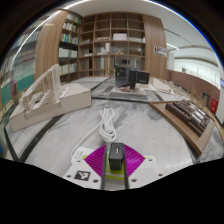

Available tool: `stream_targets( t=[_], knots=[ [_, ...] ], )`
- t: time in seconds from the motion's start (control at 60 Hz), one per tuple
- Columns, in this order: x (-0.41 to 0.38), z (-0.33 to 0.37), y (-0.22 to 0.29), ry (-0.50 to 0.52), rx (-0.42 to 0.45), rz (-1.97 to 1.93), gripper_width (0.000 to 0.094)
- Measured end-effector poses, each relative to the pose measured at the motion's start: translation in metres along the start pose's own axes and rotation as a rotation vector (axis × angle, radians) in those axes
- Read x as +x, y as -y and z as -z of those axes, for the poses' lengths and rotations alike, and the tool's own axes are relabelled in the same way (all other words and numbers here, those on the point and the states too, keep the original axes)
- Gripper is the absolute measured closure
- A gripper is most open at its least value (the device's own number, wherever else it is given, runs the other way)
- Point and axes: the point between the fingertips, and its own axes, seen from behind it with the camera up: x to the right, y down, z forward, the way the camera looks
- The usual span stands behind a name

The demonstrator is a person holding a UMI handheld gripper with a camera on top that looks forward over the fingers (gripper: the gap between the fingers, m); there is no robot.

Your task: Unplug charger

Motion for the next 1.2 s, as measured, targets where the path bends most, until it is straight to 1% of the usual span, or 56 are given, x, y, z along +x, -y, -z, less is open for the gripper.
stream_targets(
  t=[0.017, 0.033, 0.067, 0.117, 0.217, 0.333, 0.367, 0.4, 0.433, 0.467, 0.517, 0.567, 0.617, 0.683, 0.85, 0.967, 1.017, 1.133, 1.167, 1.2],
  knots=[
    [0.003, -0.001, 0.004, -0.016, 0.023, -0.01, 0.0691],
    [0.008, -0.001, 0.003, -0.039, 0.027, -0.013, 0.0783],
    [0.01, 0.002, 0.004, -0.034, 0.036, -0.041, 0.0799],
    [0.01, -0.003, 0.005, -0.04, 0.058, -0.041, 0.0865],
    [0.009, -0.002, 0.009, -0.038, 0.094, -0.034, 0.0887],
    [0.009, 0.002, 0.009, -0.023, 0.074, -0.057, 0.0888],
    [0.008, 0.011, 0.027, -0.006, 0.12, -0.069, 0.0888],
    [0.007, 0.03, 0.061, 0.016, 0.213, -0.079, 0.0888],
    [0.015, 0.057, 0.1, -0.011, 0.323, -0.087, 0.0889],
    [0.027, 0.087, 0.13, -0.047, 0.401, -0.077, 0.0889],
    [0.038, 0.113, 0.157, -0.063, 0.447, -0.046, 0.0889],
    [0.046, 0.125, 0.17, -0.056, 0.475, -0.06, 0.089],
    [0.064, 0.134, 0.172, -0.063, 0.444, -0.058, 0.089],
    [0.086, 0.129, 0.153, -0.09, 0.39, -0.051, 0.0889],
    [0.122, 0.084, 0.054, -0.113, 0.166, -0.05, 0.0886],
    [0.133, 0.057, -0.001, -0.1, 0.046, -0.076, 0.0882],
    [0.139, 0.046, -0.022, -0.115, 0.002, -0.059, 0.0841],
    [0.147, 0.03, -0.047, -0.122, -0.071, -0.052, 0.0796],
    [0.148, 0.028, -0.042, -0.117, -0.05, -0.052, 0.0779],
    [0.15, 0.027, -0.042, -0.122, -0.05, -0.054, 0.0764]
  ],
)
